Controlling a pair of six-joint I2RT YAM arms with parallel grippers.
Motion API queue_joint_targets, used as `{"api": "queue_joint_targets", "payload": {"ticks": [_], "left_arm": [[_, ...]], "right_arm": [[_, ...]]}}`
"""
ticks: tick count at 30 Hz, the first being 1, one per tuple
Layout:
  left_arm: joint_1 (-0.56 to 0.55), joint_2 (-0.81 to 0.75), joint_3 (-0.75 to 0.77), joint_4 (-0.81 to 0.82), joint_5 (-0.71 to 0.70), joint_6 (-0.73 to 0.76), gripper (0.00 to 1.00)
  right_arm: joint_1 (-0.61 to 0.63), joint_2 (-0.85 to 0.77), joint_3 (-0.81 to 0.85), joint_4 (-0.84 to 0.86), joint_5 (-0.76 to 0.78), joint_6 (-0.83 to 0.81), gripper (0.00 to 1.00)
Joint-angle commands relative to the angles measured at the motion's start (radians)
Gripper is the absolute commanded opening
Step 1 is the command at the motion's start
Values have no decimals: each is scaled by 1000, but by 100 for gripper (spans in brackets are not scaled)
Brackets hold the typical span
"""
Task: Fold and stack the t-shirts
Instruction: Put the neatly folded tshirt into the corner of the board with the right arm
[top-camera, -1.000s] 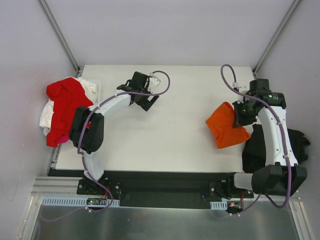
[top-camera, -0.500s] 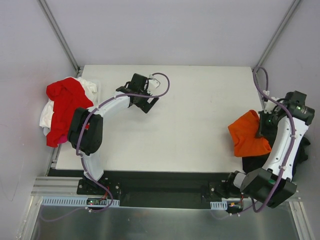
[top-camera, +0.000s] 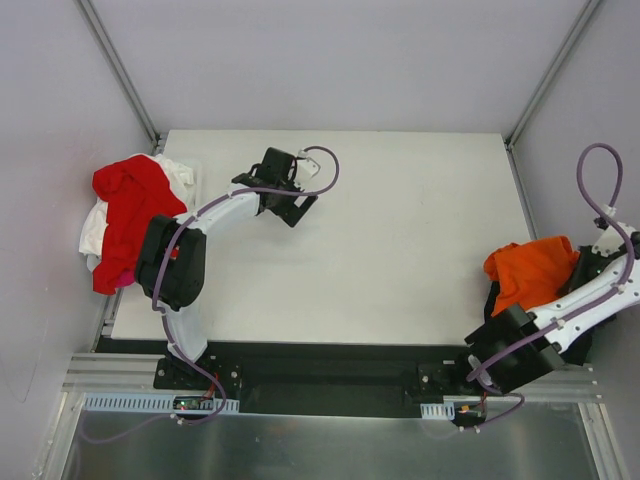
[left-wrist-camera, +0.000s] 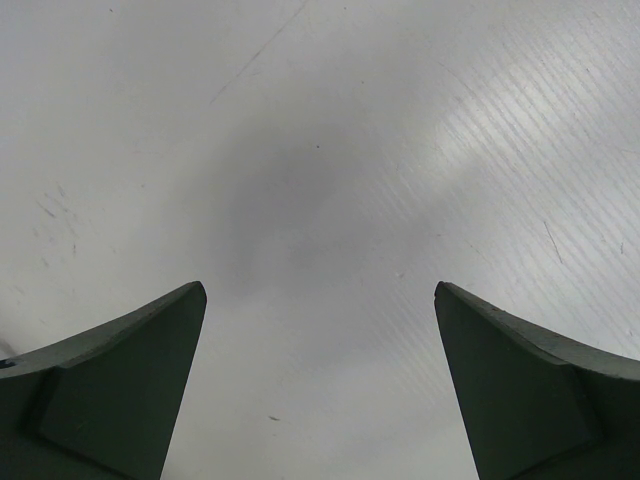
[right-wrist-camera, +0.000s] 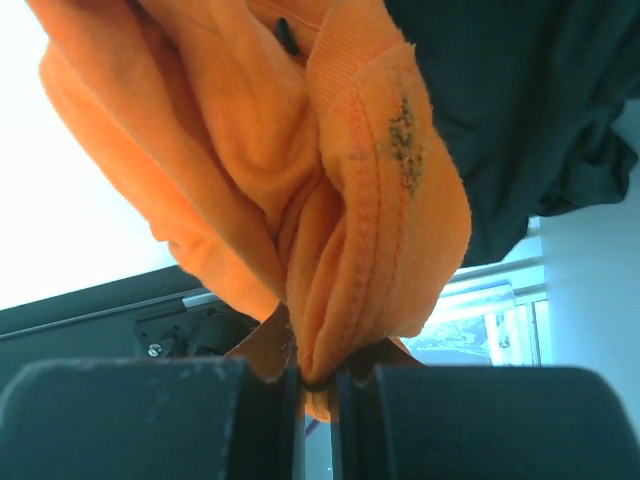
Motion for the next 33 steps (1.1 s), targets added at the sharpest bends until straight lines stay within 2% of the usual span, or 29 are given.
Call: {"api": "queue_joint_targets", "payload": {"ticks": [1,11,19,23,28,30,33], "left_arm": [[-4,-38,-11,10,34,-7,99],[-5,-43,-20,11,51,-9,99],[-7,-43,-22,10,62,-15,99],[-5,-41,-28,8,65,-18,99],[-7,-37,-31,8,70,-19,99],[-7,-37,-31,11,68,-21,99],[-10,-37,-29,10,70,-22,99]], "right_arm": [[-95,69,15,-116,-74,-134,0],[-201,198,65,54,-5,-148,0],[-201,258,105,210,92,-108,1],[-197,267,92,234,96,-103,1],[-183,243,55,252,81,-111,29],[-178,228,44,252,69,-114,31],[-158,189,29,255,69,-117,58]]}}
